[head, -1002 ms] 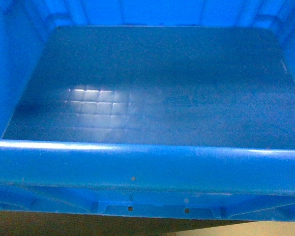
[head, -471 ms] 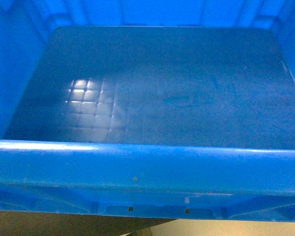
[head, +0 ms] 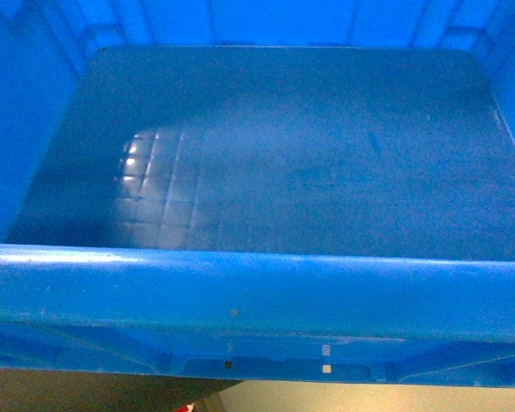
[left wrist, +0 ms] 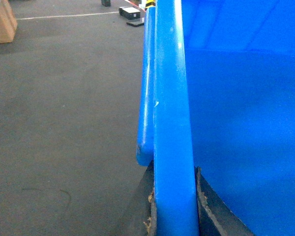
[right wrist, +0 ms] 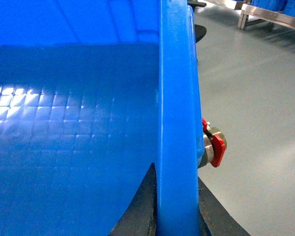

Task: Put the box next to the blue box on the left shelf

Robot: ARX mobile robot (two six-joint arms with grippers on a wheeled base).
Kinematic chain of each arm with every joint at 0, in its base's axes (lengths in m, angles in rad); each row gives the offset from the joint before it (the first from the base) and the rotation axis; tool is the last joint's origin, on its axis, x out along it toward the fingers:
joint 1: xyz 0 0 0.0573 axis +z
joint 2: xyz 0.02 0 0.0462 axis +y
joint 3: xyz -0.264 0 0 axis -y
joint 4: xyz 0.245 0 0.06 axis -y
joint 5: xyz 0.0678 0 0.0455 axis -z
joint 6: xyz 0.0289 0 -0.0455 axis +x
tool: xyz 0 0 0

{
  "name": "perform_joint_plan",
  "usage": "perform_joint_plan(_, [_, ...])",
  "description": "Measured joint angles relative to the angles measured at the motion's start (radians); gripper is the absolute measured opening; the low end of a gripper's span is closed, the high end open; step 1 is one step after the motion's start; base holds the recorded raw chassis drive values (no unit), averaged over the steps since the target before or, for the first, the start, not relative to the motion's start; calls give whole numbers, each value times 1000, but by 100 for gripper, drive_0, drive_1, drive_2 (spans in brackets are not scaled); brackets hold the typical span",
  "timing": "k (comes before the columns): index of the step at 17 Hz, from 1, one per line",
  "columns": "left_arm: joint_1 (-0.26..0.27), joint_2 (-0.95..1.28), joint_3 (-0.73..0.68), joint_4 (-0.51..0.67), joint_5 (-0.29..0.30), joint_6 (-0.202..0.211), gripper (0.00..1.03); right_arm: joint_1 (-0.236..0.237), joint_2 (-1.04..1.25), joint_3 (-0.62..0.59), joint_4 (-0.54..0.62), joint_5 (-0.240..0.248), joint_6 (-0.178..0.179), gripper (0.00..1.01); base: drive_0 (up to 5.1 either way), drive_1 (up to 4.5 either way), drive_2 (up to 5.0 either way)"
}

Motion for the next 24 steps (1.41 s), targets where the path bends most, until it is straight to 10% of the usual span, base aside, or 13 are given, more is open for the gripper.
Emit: perform_joint_plan(24, [0, 0, 0, 0, 0, 0, 10, 0, 0, 0, 0, 0, -1, 8, 0, 0, 0])
